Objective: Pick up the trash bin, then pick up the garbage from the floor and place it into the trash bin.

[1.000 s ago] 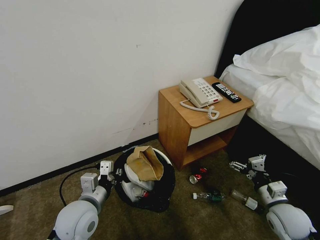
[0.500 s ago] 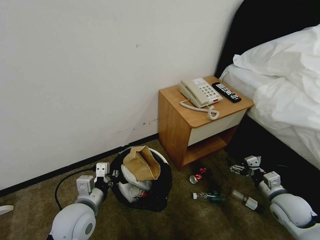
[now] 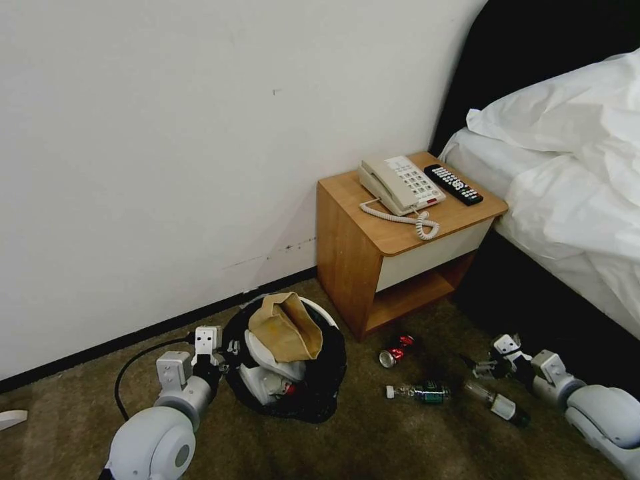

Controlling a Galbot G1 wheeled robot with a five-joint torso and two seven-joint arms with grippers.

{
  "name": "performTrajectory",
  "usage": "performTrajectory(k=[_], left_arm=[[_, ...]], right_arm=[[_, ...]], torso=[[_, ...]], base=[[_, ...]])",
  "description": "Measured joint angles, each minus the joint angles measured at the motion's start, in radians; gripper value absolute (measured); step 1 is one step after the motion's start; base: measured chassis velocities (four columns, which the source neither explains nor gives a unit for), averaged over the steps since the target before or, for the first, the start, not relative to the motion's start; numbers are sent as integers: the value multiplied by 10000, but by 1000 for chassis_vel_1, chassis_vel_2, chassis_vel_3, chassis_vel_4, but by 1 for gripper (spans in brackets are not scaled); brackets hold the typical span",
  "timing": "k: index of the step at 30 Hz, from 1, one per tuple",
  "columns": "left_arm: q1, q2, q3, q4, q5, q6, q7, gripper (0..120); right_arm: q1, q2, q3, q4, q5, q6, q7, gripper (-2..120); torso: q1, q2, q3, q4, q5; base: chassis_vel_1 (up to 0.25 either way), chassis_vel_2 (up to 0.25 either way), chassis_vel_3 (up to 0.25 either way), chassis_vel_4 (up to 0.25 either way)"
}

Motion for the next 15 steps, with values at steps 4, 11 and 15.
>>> performTrajectory(k=[4, 11, 15], left_arm=[[-35, -40, 27, 55, 9, -28, 19, 4], [-127, -54, 98, 145, -3, -61, 54, 4], [-180, -3, 109, 184, -66, -74, 60, 4]], right_arm=[[67, -311, -411, -311, 24, 20, -302, 100], [134, -491, -566, -1168, -117, 178, -887, 100], [152, -543, -567, -1629, -152, 178, -1227, 100]], torso=[[0, 0, 0, 0, 0], [0, 0, 0, -1, -1], [0, 0, 0, -1, -1]], base=[[0, 0, 0, 0], [0, 0, 0, 0], [0, 0, 0, 0]])
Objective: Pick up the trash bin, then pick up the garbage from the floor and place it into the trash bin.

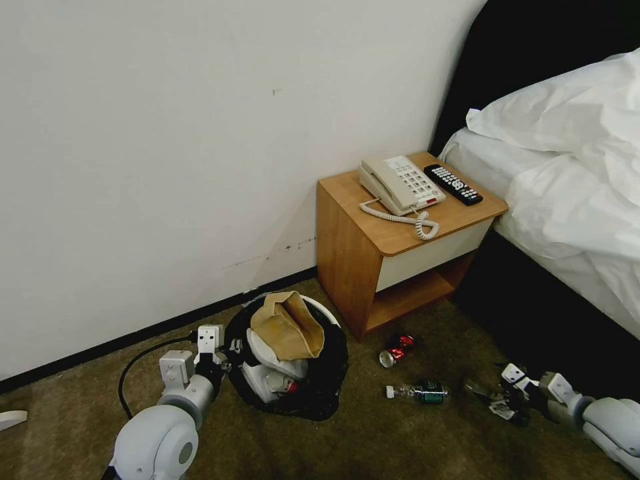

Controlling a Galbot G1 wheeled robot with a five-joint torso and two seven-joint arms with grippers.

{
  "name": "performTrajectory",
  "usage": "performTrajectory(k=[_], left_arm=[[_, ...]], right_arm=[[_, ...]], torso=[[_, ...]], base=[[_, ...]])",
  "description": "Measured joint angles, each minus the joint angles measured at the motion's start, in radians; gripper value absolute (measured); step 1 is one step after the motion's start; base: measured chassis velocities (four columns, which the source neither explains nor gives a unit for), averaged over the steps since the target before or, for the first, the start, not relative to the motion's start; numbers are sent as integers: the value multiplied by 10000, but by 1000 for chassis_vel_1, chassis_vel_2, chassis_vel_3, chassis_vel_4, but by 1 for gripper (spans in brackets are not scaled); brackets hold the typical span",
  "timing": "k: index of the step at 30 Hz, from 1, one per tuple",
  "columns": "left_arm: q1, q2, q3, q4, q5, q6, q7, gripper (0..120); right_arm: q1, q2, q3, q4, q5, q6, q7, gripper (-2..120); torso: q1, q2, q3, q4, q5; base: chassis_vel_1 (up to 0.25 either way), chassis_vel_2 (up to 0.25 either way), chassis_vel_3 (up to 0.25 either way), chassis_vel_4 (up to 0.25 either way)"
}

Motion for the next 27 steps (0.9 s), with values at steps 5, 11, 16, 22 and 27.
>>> performTrajectory(k=[5, 11, 16, 22, 27], left_arm=[[-14, 25, 16, 50, -32, -44, 24, 4], [-7, 47, 38, 99, -32, -103, 101, 4], [54, 97, 35, 102, -31, -145, 119, 4], [120, 158, 28, 46, -31, -163, 119, 4], [182, 156, 43, 15, -12, -184, 117, 4]], right_arm=[[29, 29, -6, -255, 102, -98, -85, 100], [215, 174, -110, -592, 147, -150, -122, 100], [481, 434, -247, -973, 136, -145, -114, 100], [1174, 1093, -672, -1690, -57, -24, -86, 100], [1552, 1506, -972, -2102, -370, -7, 16, 100]], torso=[[0, 0, 0, 0, 0], [0, 1, 0, 1, 0], [0, 1, 0, 1, -1], [0, 1, 0, 3, -1], [0, 2, 0, 1, -3]], base=[[0, 0, 0, 0], [0, 0, 0, 0], [0, 0, 0, 0], [0, 0, 0, 0], [0, 0, 0, 0]])
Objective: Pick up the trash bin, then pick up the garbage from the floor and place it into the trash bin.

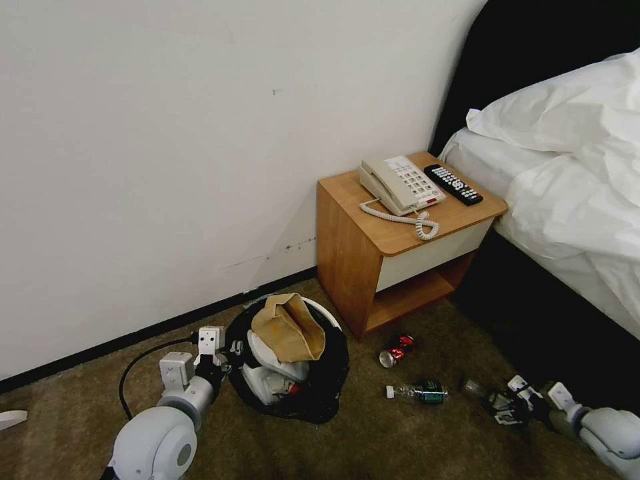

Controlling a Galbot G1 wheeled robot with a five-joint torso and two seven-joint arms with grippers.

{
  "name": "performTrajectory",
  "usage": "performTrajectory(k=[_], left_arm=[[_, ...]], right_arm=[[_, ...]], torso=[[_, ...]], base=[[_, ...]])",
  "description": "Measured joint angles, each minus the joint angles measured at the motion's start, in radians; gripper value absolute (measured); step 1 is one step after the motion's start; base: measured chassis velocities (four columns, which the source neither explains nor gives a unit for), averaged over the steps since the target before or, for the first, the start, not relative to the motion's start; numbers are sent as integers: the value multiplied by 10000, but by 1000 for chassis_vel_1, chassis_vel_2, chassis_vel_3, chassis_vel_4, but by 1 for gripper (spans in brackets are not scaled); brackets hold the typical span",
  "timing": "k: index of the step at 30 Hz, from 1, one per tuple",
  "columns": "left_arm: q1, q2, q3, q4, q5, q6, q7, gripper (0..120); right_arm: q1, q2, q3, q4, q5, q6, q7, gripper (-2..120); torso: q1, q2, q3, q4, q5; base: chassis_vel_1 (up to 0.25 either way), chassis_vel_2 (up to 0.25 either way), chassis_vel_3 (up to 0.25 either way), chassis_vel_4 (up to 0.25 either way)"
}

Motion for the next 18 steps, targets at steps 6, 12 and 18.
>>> performTrajectory(k=[6, 12, 18], left_arm=[[91, 53, -76, -80, 12, -74, -1, 4], [142, 74, -144, -161, 10, -93, -6, 4], [200, 74, -223, -281, 4, -101, -35, 4]], right_arm=[[308, 585, -271, -459, -458, 84, 201, 100], [451, 871, -519, -474, -536, 114, 359, 100], [541, 1114, -775, -343, -538, 105, 422, 100]], torso=[[0, 0, 0, 0, 0], [0, 0, 0, 0, 0], [0, 0, -1, 0, 0]], base=[[0, 0, 0, 0], [0, 0, 0, 0], [0, 0, 0, 0]])
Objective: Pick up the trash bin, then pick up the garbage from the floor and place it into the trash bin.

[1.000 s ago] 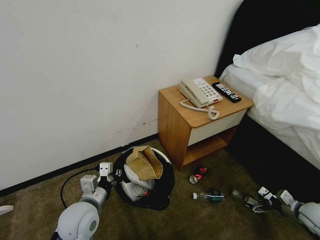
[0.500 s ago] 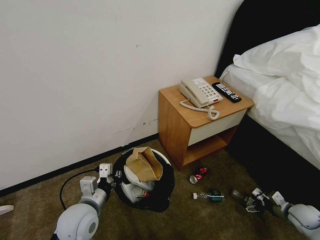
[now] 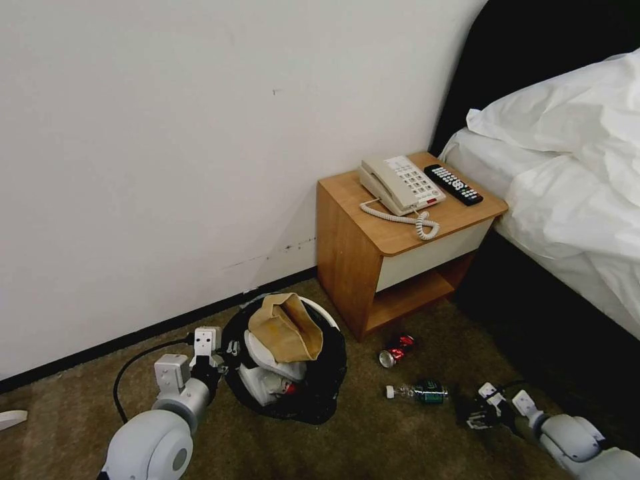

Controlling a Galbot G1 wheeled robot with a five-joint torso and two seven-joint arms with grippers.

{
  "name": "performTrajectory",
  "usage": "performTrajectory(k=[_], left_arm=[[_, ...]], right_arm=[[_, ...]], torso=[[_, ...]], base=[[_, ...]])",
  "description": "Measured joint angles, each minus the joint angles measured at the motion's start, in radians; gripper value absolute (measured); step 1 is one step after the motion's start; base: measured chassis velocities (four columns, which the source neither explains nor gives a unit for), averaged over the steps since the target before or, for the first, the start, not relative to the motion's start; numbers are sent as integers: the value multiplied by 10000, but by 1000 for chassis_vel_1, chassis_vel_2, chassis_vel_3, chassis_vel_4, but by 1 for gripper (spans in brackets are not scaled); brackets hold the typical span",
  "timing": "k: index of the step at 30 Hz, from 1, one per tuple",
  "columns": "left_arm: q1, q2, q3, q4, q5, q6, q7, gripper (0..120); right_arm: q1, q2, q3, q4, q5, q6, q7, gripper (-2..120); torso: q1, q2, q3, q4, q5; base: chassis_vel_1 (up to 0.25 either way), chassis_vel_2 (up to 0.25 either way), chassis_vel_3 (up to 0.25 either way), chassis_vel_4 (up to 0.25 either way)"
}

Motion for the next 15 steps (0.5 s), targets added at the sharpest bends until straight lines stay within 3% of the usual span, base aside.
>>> performTrajectory(k=[15], left_arm=[[-66, 62, -33, -21, -67, -22, -18, 4]], right_arm=[[-390, 111, 310, 10, -257, 44, 164, 100]], torso=[[-1, 0, -1, 7, 9]], base=[[0, 0, 0, 0]])
